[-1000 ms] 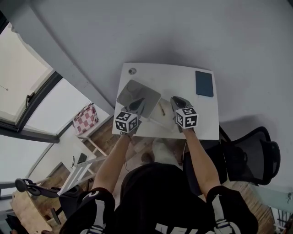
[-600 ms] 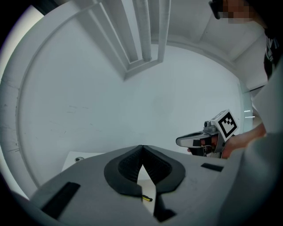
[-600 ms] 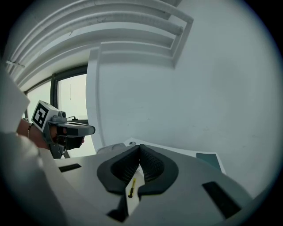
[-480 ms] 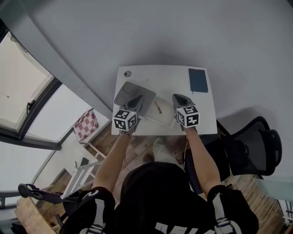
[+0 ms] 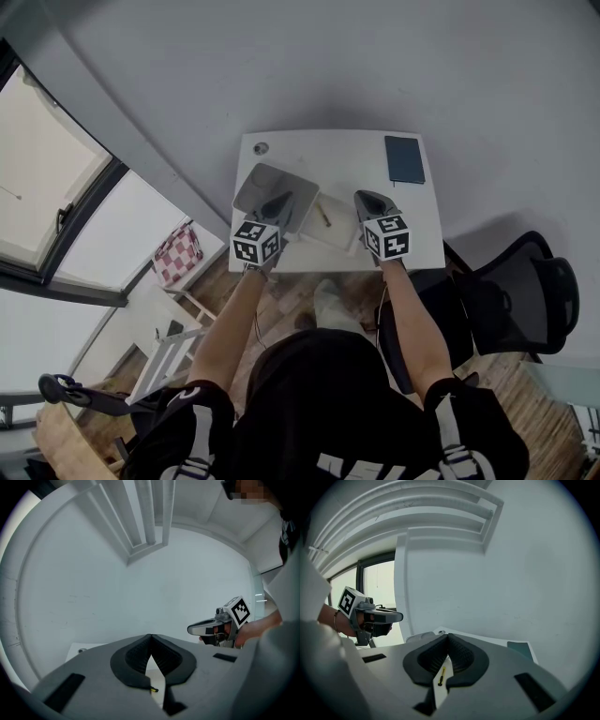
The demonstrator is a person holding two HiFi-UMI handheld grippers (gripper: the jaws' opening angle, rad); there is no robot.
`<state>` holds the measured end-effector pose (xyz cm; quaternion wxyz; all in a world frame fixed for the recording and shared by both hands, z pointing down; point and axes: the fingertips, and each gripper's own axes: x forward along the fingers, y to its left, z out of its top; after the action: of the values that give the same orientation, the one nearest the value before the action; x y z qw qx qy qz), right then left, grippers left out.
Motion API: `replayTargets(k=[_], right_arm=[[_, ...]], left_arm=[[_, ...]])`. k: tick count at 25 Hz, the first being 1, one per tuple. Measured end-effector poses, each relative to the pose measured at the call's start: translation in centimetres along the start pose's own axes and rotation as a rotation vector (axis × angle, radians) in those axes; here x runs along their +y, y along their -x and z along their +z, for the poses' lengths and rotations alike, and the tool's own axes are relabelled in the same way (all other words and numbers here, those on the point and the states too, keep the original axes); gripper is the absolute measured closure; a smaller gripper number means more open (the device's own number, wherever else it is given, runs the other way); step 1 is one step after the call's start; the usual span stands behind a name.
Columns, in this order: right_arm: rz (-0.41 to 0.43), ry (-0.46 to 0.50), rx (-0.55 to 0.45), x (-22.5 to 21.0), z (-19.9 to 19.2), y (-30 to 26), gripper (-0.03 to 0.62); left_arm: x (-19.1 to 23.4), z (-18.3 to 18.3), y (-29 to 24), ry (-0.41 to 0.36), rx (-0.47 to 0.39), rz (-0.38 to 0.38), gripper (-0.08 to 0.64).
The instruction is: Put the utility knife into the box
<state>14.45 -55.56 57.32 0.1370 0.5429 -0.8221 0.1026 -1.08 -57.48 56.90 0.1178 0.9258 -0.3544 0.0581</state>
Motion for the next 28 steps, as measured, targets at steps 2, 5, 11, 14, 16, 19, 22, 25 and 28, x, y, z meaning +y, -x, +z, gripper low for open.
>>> replayTargets(k=[2, 5, 11, 14, 16, 19, 22, 25, 28], right_arm=[[-0.001, -0.001, -0.003, 0.0, 0.0, 0.2, 0.578], [-0.002, -0.001, -0.008, 0.0, 0.1, 0.4, 0.578], [0.002, -0.011, -0.002, 0.2, -0.3, 0.6, 0.577], [0.008, -0.019, 0.003, 0.3, -0.5, 0.7, 0.578], [0.01, -0.019, 0.005, 0.4, -0.7, 0.6, 0.578], [0.013, -0.017, 0.007, 0.6, -0.8, 0.5, 0.578], [0.015, -0.017, 0.009, 0.8, -0.8, 0.5, 0.578], [0.018, -0.017, 0.011, 0.9, -0.9, 0.5, 0.578], [0.018, -0.019, 0.016, 1.0, -1.0, 0.5, 0.578]], left_arm=[[-0.2, 0.0, 0.2, -0.002, 0.001, 0.0, 0.535], [-0.4, -0.1, 0.3, -0.007, 0.003, 0.0, 0.535], [-0.6, -0.3, 0.6, -0.012, 0.005, 0.003, 0.535], [-0.6, -0.3, 0.7, -0.011, 0.004, 0.005, 0.535], [-0.6, -0.3, 0.8, -0.01, 0.004, 0.006, 0.535], [-0.5, -0.2, 1.0, -0.011, 0.001, 0.008, 0.535], [-0.5, -0.3, 1.1, -0.01, 0.002, 0.008, 0.535], [-0.4, -0.3, 1.2, -0.009, 0.002, 0.008, 0.535], [-0.4, -0.5, 1.3, -0.007, 0.003, 0.008, 0.535]])
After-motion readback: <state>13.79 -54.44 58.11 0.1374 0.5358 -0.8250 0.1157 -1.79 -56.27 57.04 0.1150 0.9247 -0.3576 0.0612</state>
